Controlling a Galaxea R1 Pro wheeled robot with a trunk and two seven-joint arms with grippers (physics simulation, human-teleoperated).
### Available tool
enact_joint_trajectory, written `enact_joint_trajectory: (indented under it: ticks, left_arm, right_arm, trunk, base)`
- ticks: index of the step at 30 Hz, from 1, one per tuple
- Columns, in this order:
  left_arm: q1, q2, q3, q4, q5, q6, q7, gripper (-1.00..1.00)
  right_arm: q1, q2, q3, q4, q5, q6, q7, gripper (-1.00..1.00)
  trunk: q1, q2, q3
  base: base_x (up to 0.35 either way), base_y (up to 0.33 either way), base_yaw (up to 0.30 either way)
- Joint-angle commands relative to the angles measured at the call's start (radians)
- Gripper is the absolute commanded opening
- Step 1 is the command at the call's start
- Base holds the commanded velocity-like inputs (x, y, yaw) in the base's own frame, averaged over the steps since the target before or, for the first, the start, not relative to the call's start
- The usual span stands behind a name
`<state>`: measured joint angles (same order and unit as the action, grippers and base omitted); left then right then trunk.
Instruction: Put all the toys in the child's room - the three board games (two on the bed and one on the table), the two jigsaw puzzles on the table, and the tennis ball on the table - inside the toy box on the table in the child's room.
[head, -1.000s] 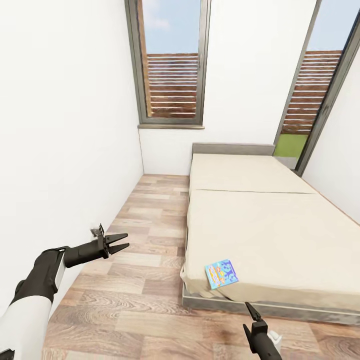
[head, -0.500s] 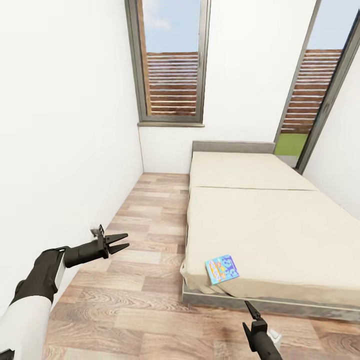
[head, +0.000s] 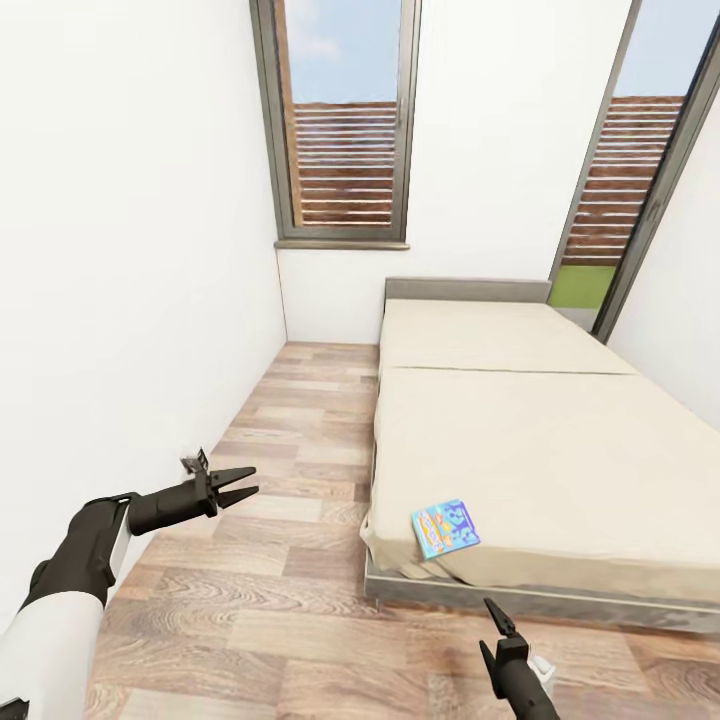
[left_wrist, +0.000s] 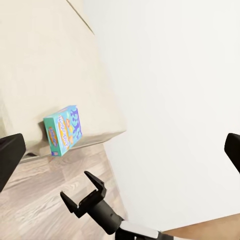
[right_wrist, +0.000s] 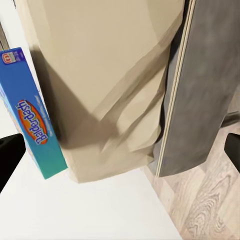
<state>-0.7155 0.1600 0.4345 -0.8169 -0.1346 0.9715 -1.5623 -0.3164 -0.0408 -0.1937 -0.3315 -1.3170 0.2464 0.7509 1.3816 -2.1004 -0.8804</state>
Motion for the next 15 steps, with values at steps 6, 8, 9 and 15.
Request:
enact_joint_trajectory:
  ticks: [6,8,9,15]
  left_arm:
    - [-0.001,0.001,0.003,-0.001,-0.007,0.01,-0.009,1.0]
    - [-0.001,0.001,0.003,-0.001,-0.006,0.009,-0.009,1.0]
    - [-0.001,0.001,0.004,-0.002,-0.006,0.009,-0.009,1.0]
    - [-0.001,0.002,0.008,-0.002,-0.005,0.009,-0.009,1.0]
  right_arm:
    - [-0.006,0.033,0.0,0.0,-0.005,-0.03,-0.007,1.0]
    - [-0.013,0.039,0.001,0.0,0.005,-0.036,-0.008,1.0]
    - [-0.017,0.042,0.004,0.0,0.014,-0.038,-0.007,1.0]
    - [-0.038,0.048,0.042,0.0,0.124,-0.038,0.0,1.0]
  trunk:
    - [0.008,-0.015,-0.007]
    - [0.008,-0.015,-0.007]
    - [0.008,-0.015,-0.007]
    - [0.008,-0.015,-0.007]
  base:
    - [0.0,0.0,0.0]
    - [0.0,0.0,0.0]
    - [0.0,0.0,0.0]
    - [0.0,0.0,0.0]
